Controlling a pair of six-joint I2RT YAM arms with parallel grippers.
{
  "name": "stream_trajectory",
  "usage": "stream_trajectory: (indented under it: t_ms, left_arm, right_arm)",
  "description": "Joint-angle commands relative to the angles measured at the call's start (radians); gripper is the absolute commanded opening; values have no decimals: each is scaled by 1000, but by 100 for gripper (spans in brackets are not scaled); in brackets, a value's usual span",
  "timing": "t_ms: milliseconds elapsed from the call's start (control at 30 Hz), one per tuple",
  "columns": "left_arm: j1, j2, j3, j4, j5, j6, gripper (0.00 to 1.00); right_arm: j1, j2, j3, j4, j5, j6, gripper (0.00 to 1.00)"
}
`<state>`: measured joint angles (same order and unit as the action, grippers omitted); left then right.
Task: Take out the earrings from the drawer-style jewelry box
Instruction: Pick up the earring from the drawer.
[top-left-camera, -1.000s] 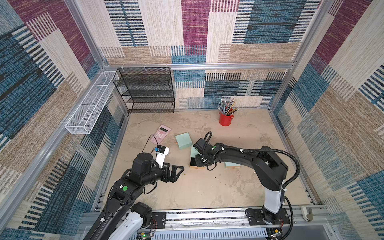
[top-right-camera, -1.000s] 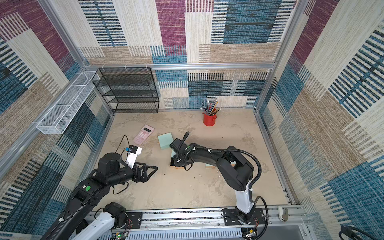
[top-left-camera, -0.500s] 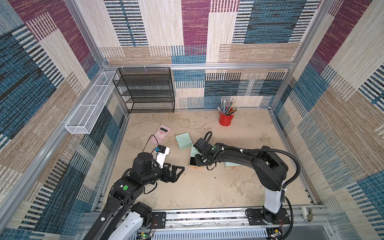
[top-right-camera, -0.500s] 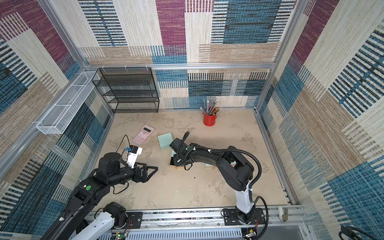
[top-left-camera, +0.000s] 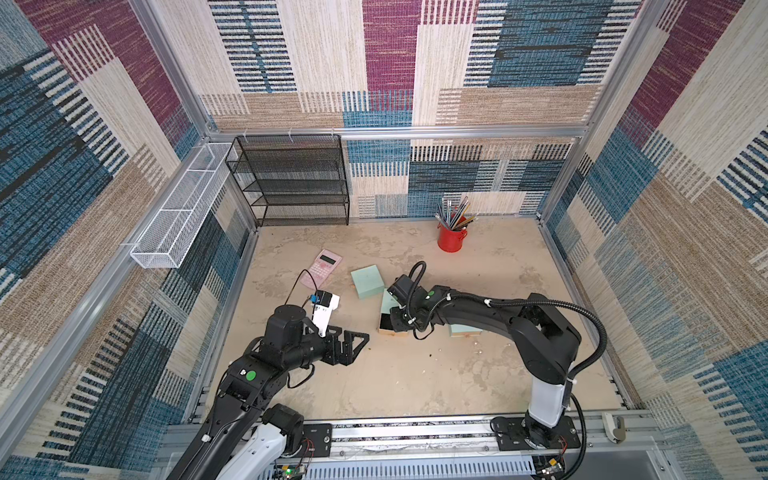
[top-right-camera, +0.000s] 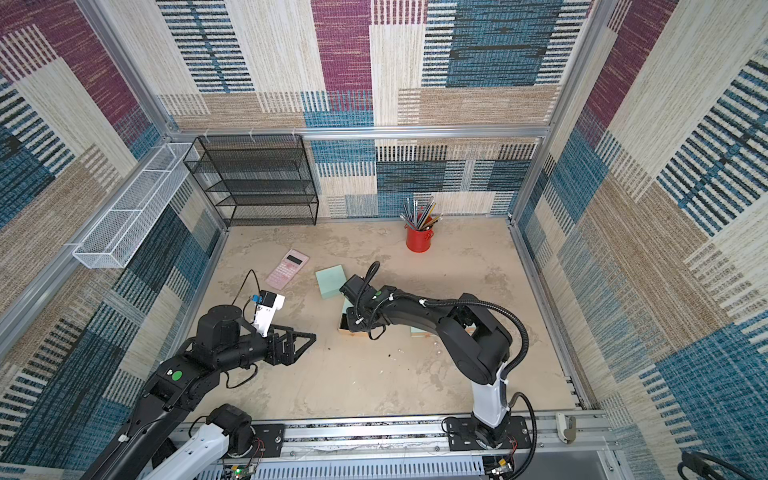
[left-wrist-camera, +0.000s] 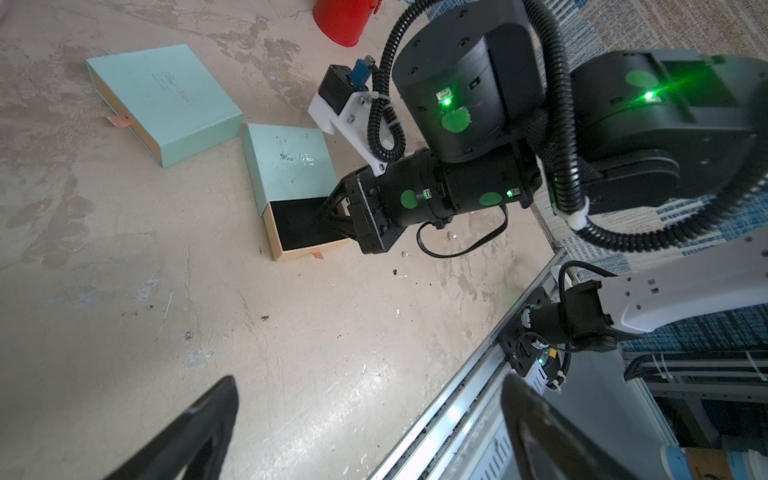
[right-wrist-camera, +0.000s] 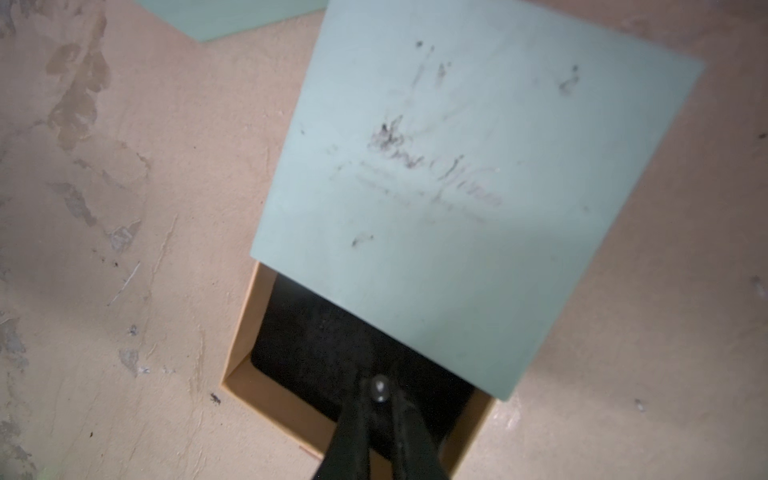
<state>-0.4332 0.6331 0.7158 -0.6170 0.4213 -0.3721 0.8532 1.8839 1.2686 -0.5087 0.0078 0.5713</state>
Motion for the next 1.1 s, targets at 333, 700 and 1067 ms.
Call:
stream_trajectory:
  t_ms: [333,700,1067]
  left_arm:
    - [1,-6,-4,36,4,0,99]
    - [1,-1,-4,34,7,0,99]
    - [1,4,-6,37,8,-2,98]
  right_arm:
    - [1,-29,4,33,-11,6,12]
    - [1,-122,-19,27,-31,18,13]
    - [-5,-269,-117,-32,-61,48,13]
